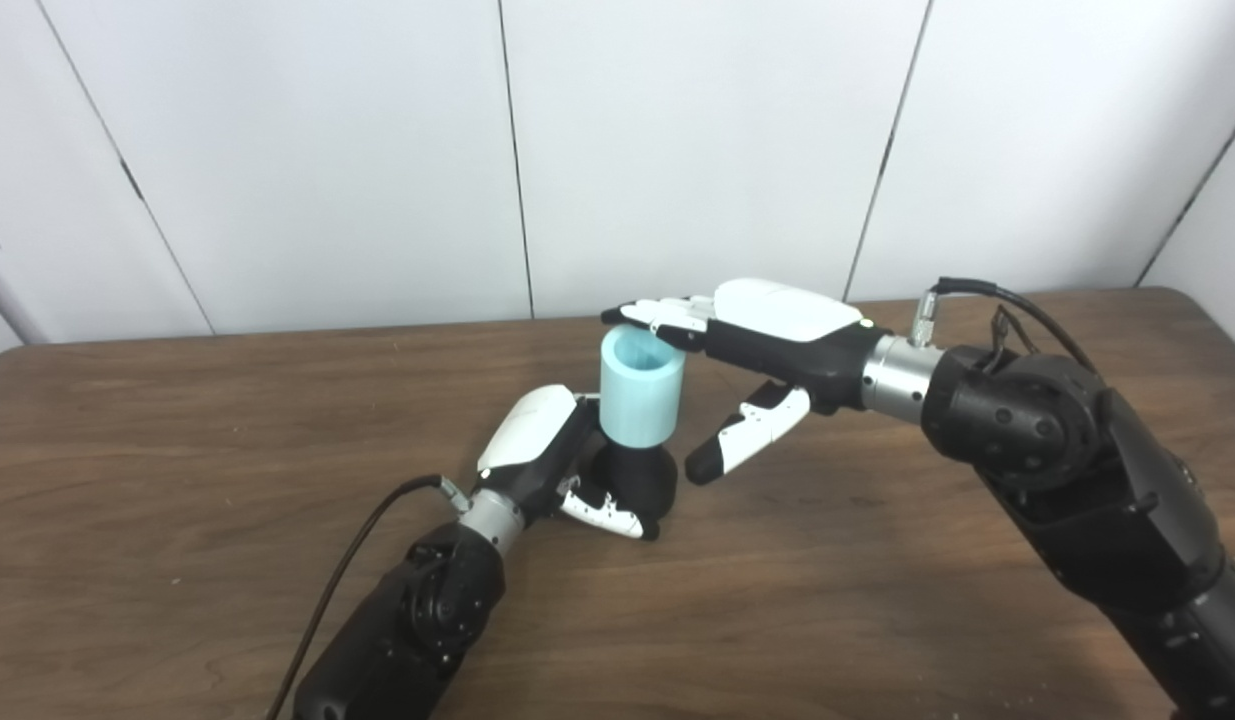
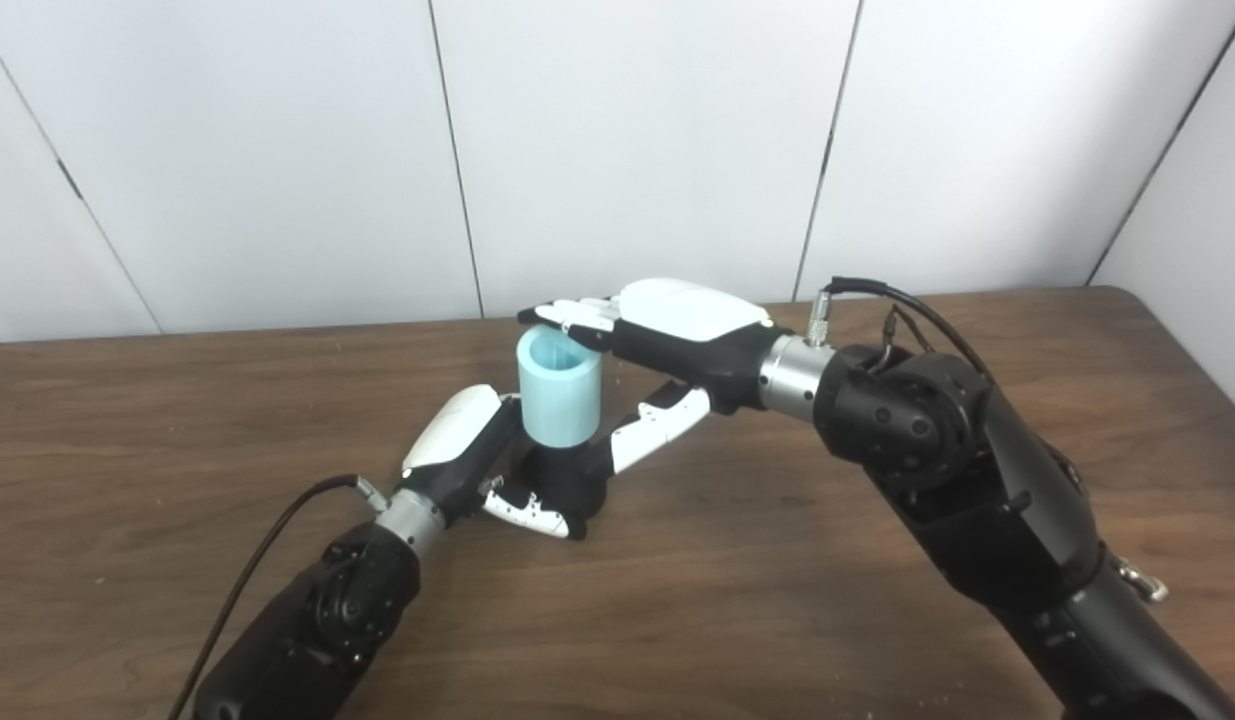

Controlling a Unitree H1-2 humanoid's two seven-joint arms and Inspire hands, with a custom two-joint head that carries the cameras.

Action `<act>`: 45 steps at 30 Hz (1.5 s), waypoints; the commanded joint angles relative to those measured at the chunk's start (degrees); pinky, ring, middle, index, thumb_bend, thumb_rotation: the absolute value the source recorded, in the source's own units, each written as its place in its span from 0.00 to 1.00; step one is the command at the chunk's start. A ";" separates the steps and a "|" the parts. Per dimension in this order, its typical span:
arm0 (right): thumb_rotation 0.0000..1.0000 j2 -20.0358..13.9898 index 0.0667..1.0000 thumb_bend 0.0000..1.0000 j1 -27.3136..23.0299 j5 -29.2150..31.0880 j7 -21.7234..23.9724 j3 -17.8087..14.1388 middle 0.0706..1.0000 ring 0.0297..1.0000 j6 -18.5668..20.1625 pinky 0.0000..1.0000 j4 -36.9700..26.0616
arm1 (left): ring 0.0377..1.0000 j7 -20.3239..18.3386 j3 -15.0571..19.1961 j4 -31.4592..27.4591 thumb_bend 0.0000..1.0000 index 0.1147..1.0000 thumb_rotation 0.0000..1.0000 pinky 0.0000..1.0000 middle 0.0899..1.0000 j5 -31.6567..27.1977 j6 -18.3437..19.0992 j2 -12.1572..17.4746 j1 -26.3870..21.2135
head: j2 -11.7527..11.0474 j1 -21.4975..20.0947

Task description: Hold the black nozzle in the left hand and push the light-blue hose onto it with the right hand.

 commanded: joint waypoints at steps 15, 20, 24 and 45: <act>0.99 -1.62 1.00 0.88 -0.58 0.30 0.79 -0.04 1.00 1.00 -3.74 1.00 -1.54 | 0.59 -4.15 -1.29 2.12 0.52 0.42 0.00 0.86 0.44 1.45 1.79 0.93 1.83 | 0.60 0.06; 0.98 -2.82 1.00 0.88 -0.29 -0.92 1.02 1.03 1.00 1.00 -7.27 1.00 -0.77 | 0.59 -4.01 -1.31 2.24 0.52 0.42 0.00 0.86 0.44 1.53 1.72 0.85 1.74 | 0.65 0.11; 0.98 -3.71 0.98 0.91 -0.66 -2.53 1.38 2.15 1.00 1.00 -10.14 1.00 0.23 | 0.59 -3.89 -1.29 2.53 0.52 0.42 0.00 0.86 0.44 1.52 1.58 0.80 1.60 | 0.74 0.07; 0.94 -4.59 0.96 0.89 -1.19 -1.88 3.27 5.56 1.00 1.00 -13.13 1.00 1.50 | 0.59 -4.24 -0.88 2.19 0.52 0.43 0.00 0.87 0.42 0.84 1.81 0.70 1.60 | 1.33 0.47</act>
